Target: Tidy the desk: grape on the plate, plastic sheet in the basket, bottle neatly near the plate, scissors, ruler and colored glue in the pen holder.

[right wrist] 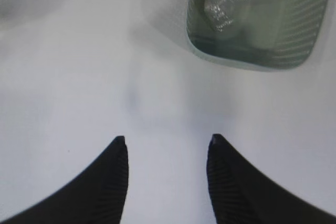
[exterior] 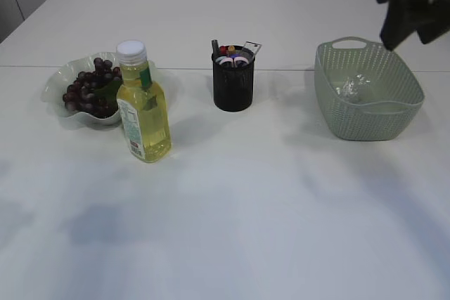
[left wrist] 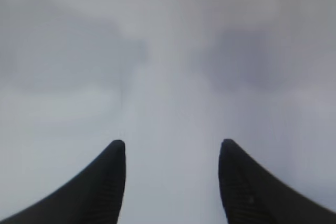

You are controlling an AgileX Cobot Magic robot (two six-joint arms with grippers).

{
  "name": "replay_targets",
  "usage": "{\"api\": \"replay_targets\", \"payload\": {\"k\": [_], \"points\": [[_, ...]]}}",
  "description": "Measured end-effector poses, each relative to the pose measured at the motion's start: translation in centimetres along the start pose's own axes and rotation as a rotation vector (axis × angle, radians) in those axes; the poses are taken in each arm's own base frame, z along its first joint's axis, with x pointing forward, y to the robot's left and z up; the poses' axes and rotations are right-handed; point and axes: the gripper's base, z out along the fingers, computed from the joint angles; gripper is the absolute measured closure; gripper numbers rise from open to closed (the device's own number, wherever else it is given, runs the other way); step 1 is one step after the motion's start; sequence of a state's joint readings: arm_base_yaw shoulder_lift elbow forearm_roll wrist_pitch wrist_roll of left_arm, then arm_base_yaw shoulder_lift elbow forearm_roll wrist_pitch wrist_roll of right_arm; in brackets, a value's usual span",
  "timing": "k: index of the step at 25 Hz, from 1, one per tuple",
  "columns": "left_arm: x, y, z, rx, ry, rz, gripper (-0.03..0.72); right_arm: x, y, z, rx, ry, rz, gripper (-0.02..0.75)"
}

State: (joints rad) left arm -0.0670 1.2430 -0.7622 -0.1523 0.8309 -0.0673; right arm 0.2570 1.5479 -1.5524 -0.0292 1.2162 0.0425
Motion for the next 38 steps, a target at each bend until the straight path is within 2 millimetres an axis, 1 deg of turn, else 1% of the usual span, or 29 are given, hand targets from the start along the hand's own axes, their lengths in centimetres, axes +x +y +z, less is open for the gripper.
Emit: {"api": "replay_targets", "payload": {"k": [2,5,8,10,12,17,22,26,30,35,38], "points": [[0.1,0.0,-0.1,0.000,0.008,0.001,0.273,2.1,-0.2,-1.1,0.008,0.003,-0.003,0.342],[0.4,-0.1,-1.0,0.005,-0.020,0.005,0.273,5.2,-0.3,-2.9,0.010,-0.015,-0.004,0.342],[0.9,-0.2,-2.8,0.014,-0.088,0.016,0.273,8.6,-0.5,-4.5,0.010,-0.046,-0.003,0.342],[1.4,-0.2,-4.0,0.022,-0.125,0.022,0.273,10.5,-0.6,-5.5,0.010,-0.071,-0.003,0.342],[2.2,-0.2,-5.2,0.025,-0.150,0.031,0.273,12.3,-0.7,-6.4,0.011,-0.099,-0.002,0.342],[4.5,0.1,-8.2,0.004,-0.208,0.068,0.273,16.6,-0.9,-9.4,0.004,-0.222,0.030,0.342],[7.7,0.3,-11.1,0.012,-0.277,0.086,0.273,21.3,-1.2,-12.1,-0.008,-0.334,0.080,0.342],[10.5,0.5,-13.2,0.028,-0.375,0.100,0.273,24.6,-1.3,-13.2,-0.015,-0.417,0.090,0.342],[13.1,0.8,-14.3,0.042,-0.476,0.111,0.273,27.7,-1.4,-13.7,-0.021,-0.503,0.092,0.342],[16.3,1.3,-14.0,0.055,-0.501,0.119,0.273,31.2,-1.4,-13.7,-0.046,-0.597,0.095,0.342],[18.3,1.7,-13.7,0.063,-0.547,0.126,0.273,33.0,-1.3,-13.6,-0.062,-0.657,0.096,0.342]]}}
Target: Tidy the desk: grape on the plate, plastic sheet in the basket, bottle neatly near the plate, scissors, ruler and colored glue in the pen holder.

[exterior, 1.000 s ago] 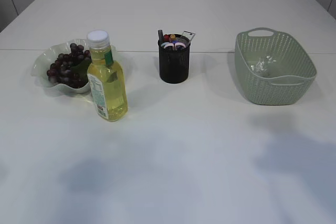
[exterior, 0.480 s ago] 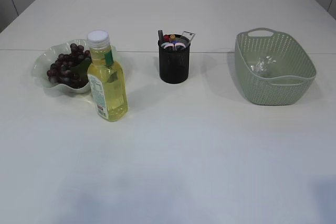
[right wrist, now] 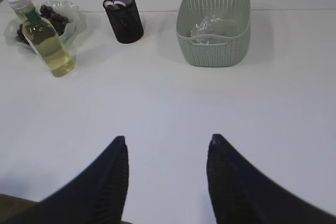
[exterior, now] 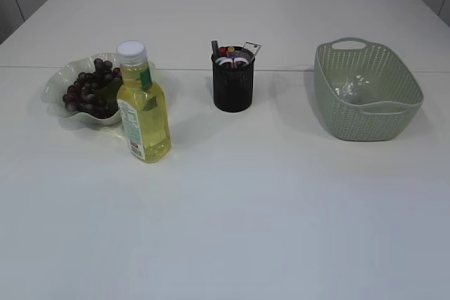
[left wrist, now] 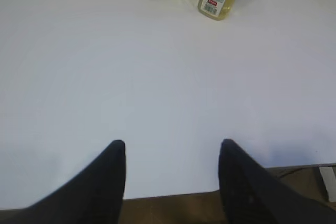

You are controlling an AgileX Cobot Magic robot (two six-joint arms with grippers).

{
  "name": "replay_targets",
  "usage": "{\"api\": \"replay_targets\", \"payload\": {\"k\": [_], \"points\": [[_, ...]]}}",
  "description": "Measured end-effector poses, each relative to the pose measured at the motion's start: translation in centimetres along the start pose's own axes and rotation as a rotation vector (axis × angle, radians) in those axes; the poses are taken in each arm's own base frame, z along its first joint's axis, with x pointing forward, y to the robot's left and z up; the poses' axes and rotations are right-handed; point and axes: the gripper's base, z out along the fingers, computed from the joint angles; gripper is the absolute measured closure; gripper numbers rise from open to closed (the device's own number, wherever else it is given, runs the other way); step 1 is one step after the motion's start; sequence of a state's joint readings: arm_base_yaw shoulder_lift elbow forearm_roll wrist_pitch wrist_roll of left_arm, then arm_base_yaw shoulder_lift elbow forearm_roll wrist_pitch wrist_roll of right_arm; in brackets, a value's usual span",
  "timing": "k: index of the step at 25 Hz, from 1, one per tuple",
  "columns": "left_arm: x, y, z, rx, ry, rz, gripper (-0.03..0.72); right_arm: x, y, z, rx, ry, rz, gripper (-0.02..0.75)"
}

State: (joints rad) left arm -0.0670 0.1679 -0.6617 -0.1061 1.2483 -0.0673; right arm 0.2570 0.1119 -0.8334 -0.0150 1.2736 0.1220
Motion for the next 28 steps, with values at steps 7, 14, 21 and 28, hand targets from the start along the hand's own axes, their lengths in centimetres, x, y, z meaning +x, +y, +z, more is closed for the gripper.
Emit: {"api": "replay_targets", "payload": {"k": [7,14,21,28], "points": [[2.6,0.2,-1.2,0.007,-0.095,0.013,0.273,2.7,-0.2,-0.7,-0.022,-0.062,0.007,0.342],[3.1,0.4,-0.2,-0.007,-0.057,0.032,0.273,4.8,-0.4,2.8,-0.006,0.078,-0.016,0.342],[2.7,0.5,0.3,-0.017,-0.106,0.039,0.273,6.1,-1.0,4.7,0.048,0.148,-0.078,0.342],[2.5,0.7,1.2,-0.020,-0.151,0.055,0.273,5.8,-1.0,5.3,0.046,0.097,-0.084,0.342]]}}
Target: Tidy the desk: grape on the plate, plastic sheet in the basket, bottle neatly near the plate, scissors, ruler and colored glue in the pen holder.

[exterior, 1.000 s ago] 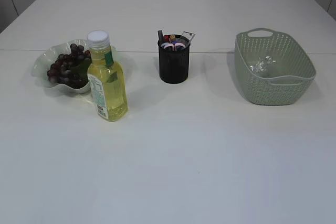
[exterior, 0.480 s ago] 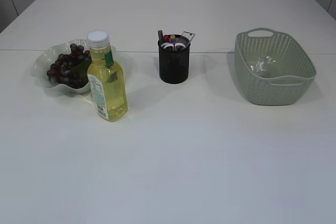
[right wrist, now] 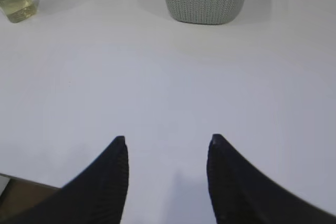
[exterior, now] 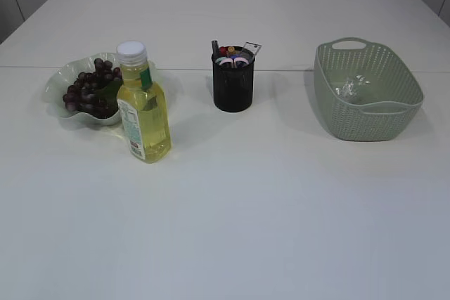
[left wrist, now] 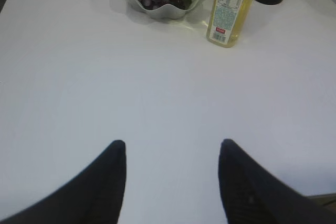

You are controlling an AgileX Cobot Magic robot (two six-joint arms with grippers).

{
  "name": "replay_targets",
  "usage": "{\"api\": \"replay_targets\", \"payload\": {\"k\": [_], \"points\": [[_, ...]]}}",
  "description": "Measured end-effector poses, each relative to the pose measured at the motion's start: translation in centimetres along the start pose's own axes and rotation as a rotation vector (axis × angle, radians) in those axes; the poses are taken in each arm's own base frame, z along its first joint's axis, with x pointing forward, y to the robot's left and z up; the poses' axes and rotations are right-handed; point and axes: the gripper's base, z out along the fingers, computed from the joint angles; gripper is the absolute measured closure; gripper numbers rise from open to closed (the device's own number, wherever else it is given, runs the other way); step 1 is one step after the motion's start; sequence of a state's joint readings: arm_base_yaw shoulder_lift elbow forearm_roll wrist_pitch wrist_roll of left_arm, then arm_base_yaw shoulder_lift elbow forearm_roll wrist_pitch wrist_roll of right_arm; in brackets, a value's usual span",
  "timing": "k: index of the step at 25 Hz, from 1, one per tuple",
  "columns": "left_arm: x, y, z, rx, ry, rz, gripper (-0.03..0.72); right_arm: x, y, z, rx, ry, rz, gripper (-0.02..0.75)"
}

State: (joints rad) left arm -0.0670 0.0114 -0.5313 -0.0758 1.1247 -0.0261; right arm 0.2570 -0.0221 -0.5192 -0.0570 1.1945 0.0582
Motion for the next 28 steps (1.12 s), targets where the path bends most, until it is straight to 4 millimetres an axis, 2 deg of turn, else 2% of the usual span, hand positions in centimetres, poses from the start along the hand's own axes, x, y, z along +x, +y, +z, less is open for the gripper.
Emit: {"api": "replay_targets", "payload": {"k": [14,21,28], "points": [[-0.05,0.01,0.10,0.000,-0.010,0.002,0.273,-0.03,0.04,0.41,0.005,-0.017,-0.005,0.342],[-0.05,0.01,0.10,0.000,-0.010,0.004,0.273,0.01,0.26,0.35,0.152,-0.017,0.086,0.342],[-0.05,0.01,0.10,0.000,-0.010,0.004,0.273,0.02,0.34,0.34,0.198,-0.017,0.115,0.342]]}}
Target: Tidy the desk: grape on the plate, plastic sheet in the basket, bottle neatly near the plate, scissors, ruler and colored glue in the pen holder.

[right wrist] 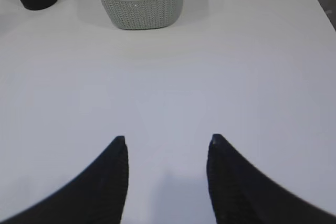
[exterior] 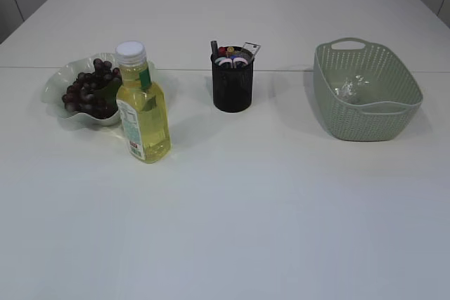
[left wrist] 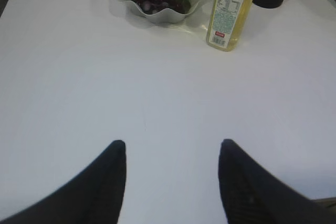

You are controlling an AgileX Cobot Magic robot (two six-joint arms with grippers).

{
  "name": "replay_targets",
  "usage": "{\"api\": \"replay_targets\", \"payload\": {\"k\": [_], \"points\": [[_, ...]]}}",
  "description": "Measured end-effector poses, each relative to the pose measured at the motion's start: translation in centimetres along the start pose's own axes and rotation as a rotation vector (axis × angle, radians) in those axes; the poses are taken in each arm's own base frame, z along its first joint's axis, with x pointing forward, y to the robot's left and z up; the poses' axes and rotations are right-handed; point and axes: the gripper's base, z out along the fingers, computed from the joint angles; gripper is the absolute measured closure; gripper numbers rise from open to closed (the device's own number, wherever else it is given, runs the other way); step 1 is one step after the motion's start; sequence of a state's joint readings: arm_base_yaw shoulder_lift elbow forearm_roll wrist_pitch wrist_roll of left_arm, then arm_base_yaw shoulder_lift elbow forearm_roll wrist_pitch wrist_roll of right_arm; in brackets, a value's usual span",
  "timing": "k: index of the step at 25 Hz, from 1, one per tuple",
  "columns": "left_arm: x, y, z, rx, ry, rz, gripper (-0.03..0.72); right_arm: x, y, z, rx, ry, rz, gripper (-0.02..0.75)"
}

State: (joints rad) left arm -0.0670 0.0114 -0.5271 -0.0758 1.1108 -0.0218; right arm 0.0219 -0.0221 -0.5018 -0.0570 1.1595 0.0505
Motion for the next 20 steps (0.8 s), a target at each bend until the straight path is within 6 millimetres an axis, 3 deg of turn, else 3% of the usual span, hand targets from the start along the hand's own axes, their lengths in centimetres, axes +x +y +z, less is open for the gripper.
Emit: {"api": "replay_targets", "payload": {"k": [20], "points": [[0.00,0.15,0.00,-0.016,0.000,0.008,0.274,-0.02,0.00,0.00,0.002,-0.002,-0.075,0.342]]}}
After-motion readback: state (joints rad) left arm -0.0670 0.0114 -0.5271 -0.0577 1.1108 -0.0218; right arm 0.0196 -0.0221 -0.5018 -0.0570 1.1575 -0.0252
